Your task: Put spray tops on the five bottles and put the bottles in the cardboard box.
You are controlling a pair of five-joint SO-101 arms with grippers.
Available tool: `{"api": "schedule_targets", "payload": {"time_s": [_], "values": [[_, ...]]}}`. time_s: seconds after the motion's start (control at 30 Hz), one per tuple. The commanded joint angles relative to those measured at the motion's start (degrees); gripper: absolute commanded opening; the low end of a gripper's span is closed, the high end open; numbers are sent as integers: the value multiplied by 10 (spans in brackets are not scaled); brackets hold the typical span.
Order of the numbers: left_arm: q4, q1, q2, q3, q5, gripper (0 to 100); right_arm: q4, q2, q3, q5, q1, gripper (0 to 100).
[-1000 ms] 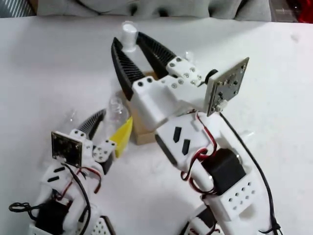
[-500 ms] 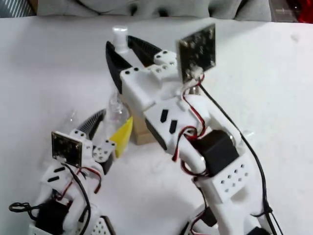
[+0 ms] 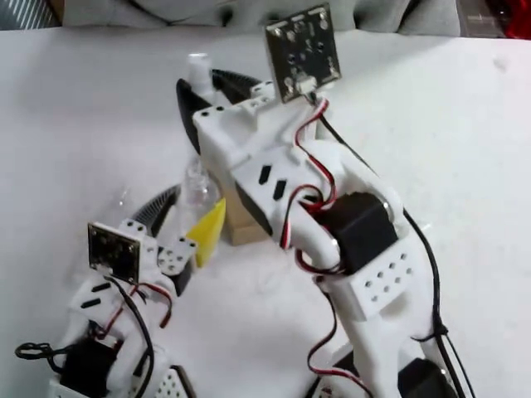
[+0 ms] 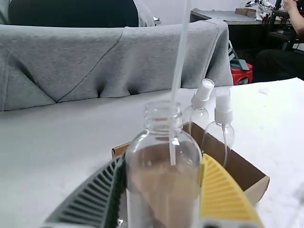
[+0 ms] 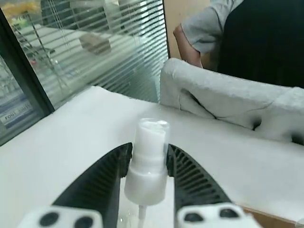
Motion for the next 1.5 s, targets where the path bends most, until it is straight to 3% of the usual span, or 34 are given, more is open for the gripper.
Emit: {"api": "schedule_targets", "payload": {"time_s": [0.0, 0.3, 0.63, 1.2, 1.37, 1.47], "values": [[-18, -6, -6, -7, -6, 53, 32, 16, -60, -4, -5, 15], [-18, -6, -6, -6, -6, 53, 117, 78, -147, -1, -15, 15], [-15, -7, -6, -6, -6, 53, 203, 108, -177, 105, -73, 16], [-15, -7, -6, -6, -6, 53, 328, 107, -177, 242, -87, 16], [-16, -7, -6, -6, -6, 53, 311, 107, -192, 239, -82, 16], [-16, -7, -6, -6, -6, 53, 292, 108, -207, 197, -80, 16]]}}
